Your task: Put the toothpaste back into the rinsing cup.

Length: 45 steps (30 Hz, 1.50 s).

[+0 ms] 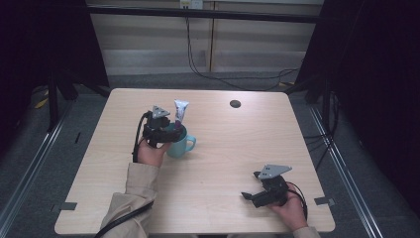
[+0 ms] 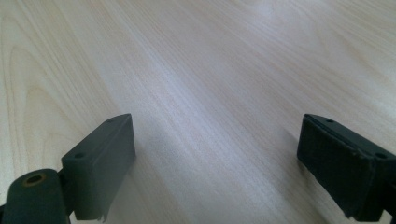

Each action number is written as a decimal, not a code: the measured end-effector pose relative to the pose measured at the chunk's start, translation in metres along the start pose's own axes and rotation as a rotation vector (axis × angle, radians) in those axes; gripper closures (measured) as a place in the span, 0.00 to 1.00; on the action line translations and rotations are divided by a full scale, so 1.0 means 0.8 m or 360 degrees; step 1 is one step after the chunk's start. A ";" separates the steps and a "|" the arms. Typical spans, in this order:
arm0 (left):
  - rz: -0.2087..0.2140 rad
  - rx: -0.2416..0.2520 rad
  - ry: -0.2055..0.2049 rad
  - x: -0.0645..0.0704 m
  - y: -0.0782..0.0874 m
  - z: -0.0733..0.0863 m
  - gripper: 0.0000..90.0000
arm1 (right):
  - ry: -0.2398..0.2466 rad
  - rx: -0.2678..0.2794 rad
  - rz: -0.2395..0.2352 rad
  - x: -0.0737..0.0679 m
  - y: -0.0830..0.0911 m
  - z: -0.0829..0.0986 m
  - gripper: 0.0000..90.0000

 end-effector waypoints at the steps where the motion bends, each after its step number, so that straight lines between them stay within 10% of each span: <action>1: 0.0006 -0.0006 -0.0008 0.000 0.001 0.000 0.42 | 0.0002 0.0002 0.0000 0.000 0.000 0.000 0.11; 45: 0.0149 -0.0057 0.0000 0.017 0.033 0.011 0.19 | 0.0008 0.0001 -0.0001 0.000 0.000 0.000 0.11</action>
Point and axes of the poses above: each handheld gripper's, and its own axes: y roughly backward along the jaws, z roughly out of its underside, x roughly to its right, the point moved 9 cm from there along -y, roughly forward along the jaws, and after that the axes turned 9 degrees about z, right-handed, at the moved point
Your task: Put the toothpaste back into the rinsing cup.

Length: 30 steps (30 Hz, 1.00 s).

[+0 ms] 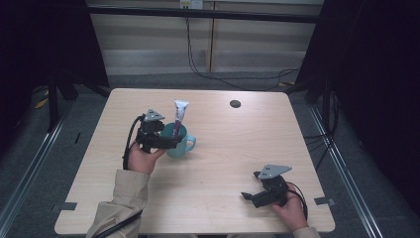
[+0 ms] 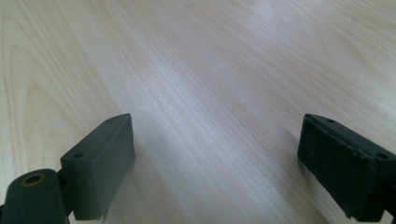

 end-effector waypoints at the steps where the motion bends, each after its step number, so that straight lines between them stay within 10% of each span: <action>1: 0.0000 -0.0009 -0.0003 0.000 0.001 0.001 0.19 | -0.0001 -0.0001 0.0000 0.000 0.000 0.000 0.11; 30: 0.0033 -0.0021 -0.0022 0.006 0.027 0.027 0.18 | -0.0002 0.0000 0.0000 0.000 0.000 0.000 0.11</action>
Point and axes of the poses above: each handheld gripper's, and its own axes: y roughly backward along the jaws, z roughly out of its underside, x roughly to its right, the point moved 9 cm from there along -y, roughly forward along the jaws, and after that the axes turned 9 degrees about z, right-handed, at the moved point
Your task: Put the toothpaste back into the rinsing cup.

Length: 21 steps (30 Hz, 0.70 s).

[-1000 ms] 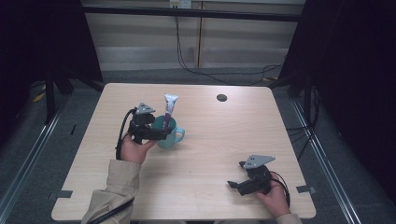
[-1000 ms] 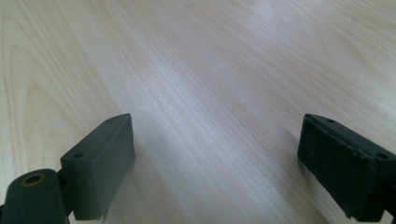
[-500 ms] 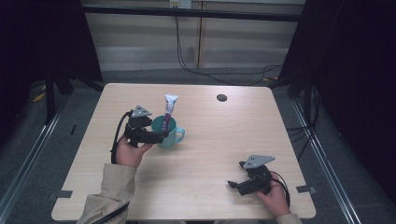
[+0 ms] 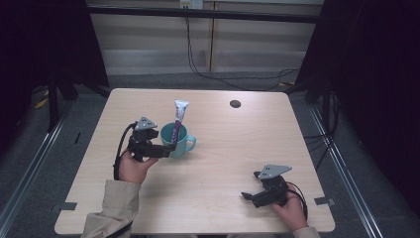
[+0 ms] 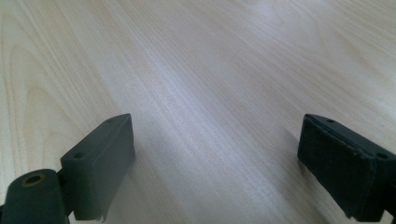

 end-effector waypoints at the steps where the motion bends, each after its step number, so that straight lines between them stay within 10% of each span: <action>1: 0.0001 0.0000 0.0001 0.000 0.000 0.001 0.18 | 0.0001 0.0000 0.0000 0.000 0.000 0.000 0.11; 21: 0.0012 -0.0008 0.0027 -0.005 0.002 0.026 0.18 | 0.0000 0.0000 0.0000 0.000 0.000 0.000 0.11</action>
Point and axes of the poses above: each handheld gripper's, and its own axes: y roughly backward along the jaws, z roughly out of its underside, x roughly to its right, the point moved 9 cm from there along -y, roughly forward along the jaws, and after that the axes turned 9 degrees about z, right-handed, at the moved point
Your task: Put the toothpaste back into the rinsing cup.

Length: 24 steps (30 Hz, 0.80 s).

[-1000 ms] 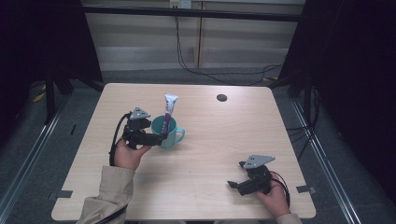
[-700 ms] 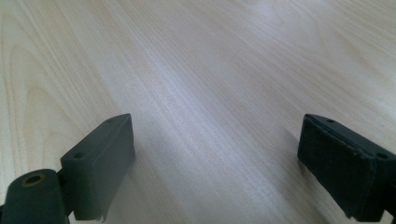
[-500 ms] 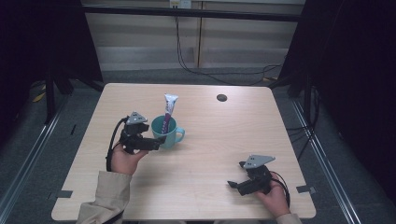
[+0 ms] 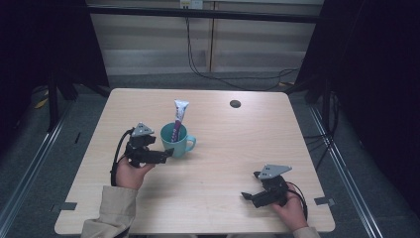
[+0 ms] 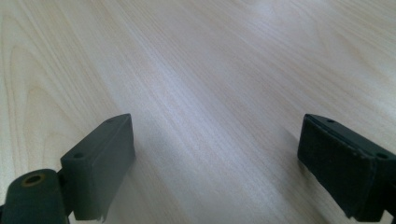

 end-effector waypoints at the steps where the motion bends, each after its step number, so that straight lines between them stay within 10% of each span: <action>1: -0.0001 -0.0003 -0.0001 -0.001 0.000 0.001 0.18 | 0.0000 0.0000 0.0000 0.000 0.000 0.000 0.11; 24: 0.0004 -0.0024 0.0044 -0.009 -0.006 0.036 0.17 | 0.0000 0.0000 0.0000 0.000 0.000 0.000 0.11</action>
Point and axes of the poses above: each handheld gripper's, and its own axes: y roughly backward along the jaws, z roughly out of its underside, x roughly to its right, the point moved 9 cm from there along -y, roughly forward along the jaws, and after that the axes turned 9 degrees about z, right-handed, at the moved point
